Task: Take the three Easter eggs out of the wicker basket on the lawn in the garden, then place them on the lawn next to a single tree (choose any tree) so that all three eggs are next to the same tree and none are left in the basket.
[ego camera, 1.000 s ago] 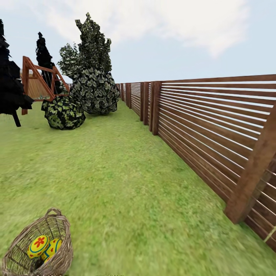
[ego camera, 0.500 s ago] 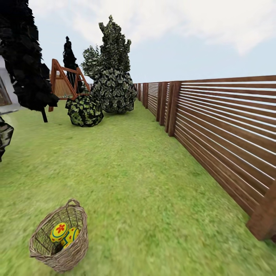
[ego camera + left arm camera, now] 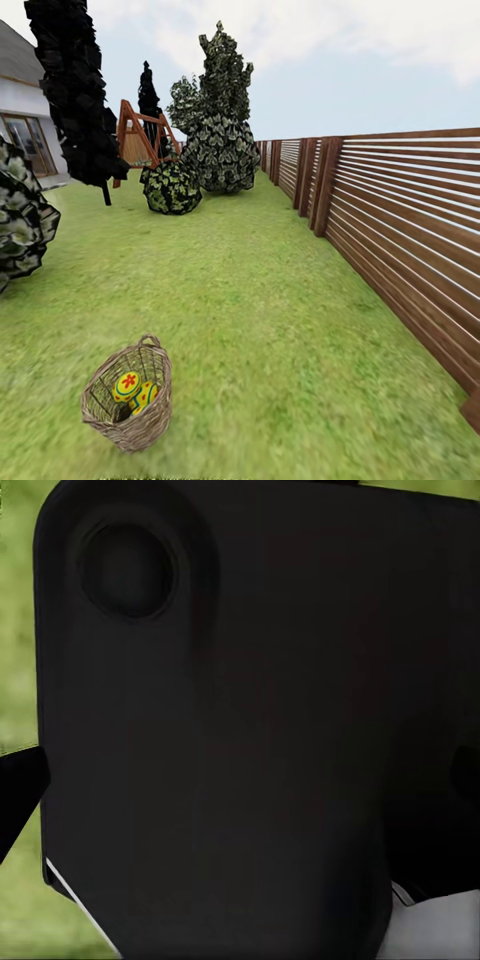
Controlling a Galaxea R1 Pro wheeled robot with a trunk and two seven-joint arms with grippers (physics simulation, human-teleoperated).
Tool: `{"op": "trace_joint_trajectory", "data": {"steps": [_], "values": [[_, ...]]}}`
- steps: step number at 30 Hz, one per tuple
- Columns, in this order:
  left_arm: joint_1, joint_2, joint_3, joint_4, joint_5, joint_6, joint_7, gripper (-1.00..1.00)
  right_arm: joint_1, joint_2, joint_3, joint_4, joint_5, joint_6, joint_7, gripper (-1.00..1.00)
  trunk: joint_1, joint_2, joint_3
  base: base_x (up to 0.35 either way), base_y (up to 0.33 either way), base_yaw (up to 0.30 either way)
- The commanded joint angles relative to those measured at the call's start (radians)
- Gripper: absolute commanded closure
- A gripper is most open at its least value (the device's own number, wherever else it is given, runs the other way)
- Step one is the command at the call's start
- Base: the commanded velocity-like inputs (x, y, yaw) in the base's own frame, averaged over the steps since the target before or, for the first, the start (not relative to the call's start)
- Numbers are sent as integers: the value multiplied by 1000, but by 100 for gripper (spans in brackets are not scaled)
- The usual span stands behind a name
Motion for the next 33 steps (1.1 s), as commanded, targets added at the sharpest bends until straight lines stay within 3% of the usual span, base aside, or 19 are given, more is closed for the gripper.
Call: {"op": "trace_joint_trajectory", "data": {"steps": [1, 33], "values": [[0, 0, 0, 0, 0, 0, 0, -100, 0, 0, 0, 1, 0, 0, 0, -100, 0, 0, -1, 0, 0, 192], [0, 0, 0, 0, 0, 0, 0, -100, 0, -1, 1, 6, 0, -1, 0, -100, 0, 0, -44, 0, 0, 192]]}}
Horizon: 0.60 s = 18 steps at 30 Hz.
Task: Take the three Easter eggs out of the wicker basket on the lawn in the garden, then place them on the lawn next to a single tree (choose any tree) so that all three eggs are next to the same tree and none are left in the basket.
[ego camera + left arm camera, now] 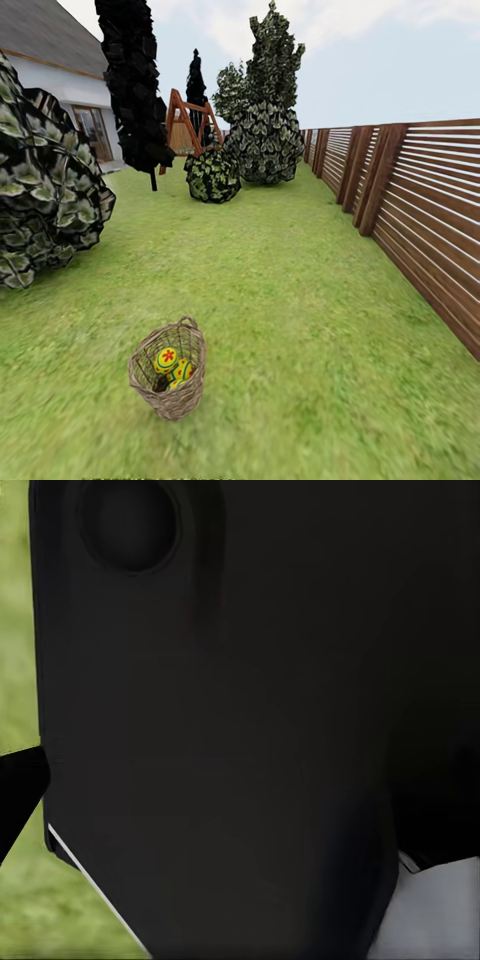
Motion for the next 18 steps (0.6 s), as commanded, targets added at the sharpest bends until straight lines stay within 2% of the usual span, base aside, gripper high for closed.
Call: {"op": "trace_joint_trajectory", "data": {"steps": [1, 8, 18], "values": [[0, 0, 0, 0, 0, 0, 0, -100, 0, 0, 0, 0, 0, 0, 0, -100, 0, 0, -1, 0, 0, 186], [0, 1, 0, 0, 0, 0, 0, -100, 0, -2, 1, -3, 21, -2, 12, -100, 0, 0, -2, 0, 0, 13], [0, 0, 0, 0, 0, 0, 0, -100, 0, 3, 0, -2, 23, -2, 3, -100, 0, 0, -2, 0, 0, 285]]}}
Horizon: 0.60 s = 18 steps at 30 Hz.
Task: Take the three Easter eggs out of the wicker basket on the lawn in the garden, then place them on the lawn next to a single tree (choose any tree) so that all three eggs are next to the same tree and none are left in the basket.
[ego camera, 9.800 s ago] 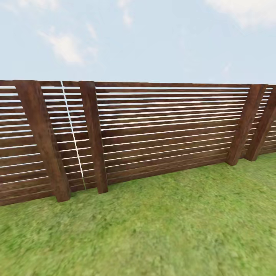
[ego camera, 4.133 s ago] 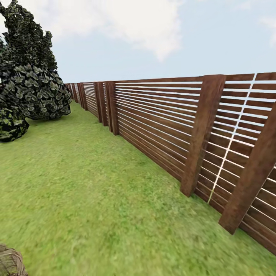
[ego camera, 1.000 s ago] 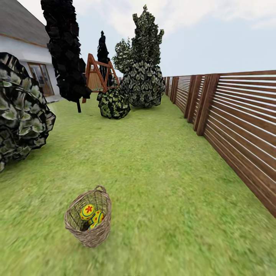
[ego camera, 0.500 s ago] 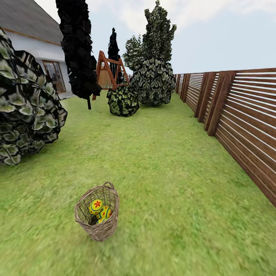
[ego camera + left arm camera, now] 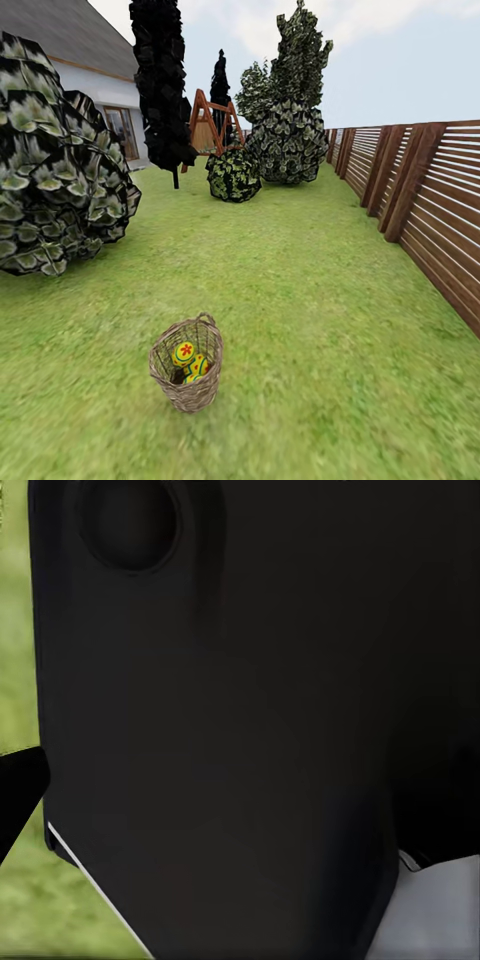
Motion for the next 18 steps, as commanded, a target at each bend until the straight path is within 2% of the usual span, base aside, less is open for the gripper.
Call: {"op": "trace_joint_trajectory", "data": {"steps": [1, 6, 18], "values": [[0, 0, 0, 0, 0, 0, 0, -100, 0, 0, 0, 0, 0, 0, 0, -100, 0, 0, 0, 0, 0, 294], [1, 0, 0, 0, -1, 0, 1, -100, 0, -1, 0, 0, 1, 0, 0, -100, 0, 0, 0, 0, -56, 294], [0, 0, 0, 0, -2, 0, 2, -100, 0, -3, 0, 0, 0, -2, 0, -100, 0, 0, 0, 69, -324, 294]]}}
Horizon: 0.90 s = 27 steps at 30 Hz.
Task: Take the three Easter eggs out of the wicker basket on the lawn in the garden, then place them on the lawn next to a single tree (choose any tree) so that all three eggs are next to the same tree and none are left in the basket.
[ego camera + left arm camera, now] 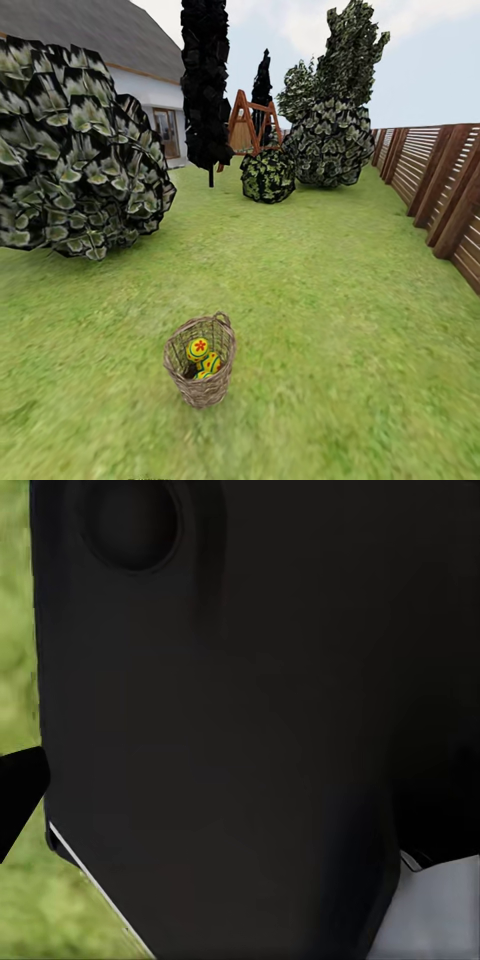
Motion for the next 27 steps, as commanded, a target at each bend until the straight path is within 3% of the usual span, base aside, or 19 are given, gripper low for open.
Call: {"op": "trace_joint_trajectory", "data": {"steps": [1, 27], "values": [[0, 0, 0, 0, 0, 0, 0, -100, 0, 0, 0, 0, 0, 0, 0, -100, 0, 0, 0, 89, -333, 294], [0, 1, 0, 0, 0, 0, -1, -100, 0, 1, 0, 0, 1, -3, 3, -100, 0, 0, 0, 165, -301, 294]]}}
